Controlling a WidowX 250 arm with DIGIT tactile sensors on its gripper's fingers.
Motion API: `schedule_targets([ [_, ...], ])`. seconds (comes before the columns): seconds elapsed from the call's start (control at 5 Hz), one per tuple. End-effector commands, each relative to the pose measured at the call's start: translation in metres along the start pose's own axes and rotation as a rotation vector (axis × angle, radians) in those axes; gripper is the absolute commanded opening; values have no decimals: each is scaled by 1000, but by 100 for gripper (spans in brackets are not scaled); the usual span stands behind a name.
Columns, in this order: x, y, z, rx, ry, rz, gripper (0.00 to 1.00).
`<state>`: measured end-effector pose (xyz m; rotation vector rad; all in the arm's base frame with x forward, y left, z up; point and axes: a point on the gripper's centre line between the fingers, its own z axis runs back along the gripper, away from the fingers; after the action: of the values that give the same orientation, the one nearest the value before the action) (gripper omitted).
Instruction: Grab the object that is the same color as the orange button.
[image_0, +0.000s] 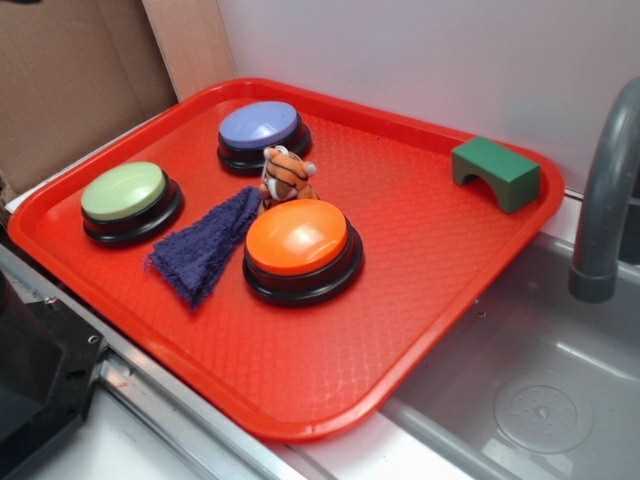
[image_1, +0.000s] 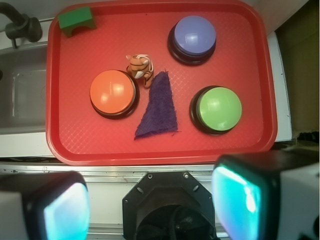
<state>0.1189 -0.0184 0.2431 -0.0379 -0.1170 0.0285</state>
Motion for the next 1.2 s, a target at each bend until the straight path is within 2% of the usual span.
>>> schedule_targets([
  [0.0, 0, 0, 0, 0, 0, 0, 100],
  [0.2, 21, 1, -9, -55, -5, 187, 100],
  [0.4, 54, -1, -31, -50, 17, 441, 100],
  [0.6, 89, -2, -60, -77, -109, 682, 100],
  [0.8, 110, -9, -90, -37, -263, 872, 100],
  [1.0, 121, -14, -120, -19, -274, 876, 100],
])
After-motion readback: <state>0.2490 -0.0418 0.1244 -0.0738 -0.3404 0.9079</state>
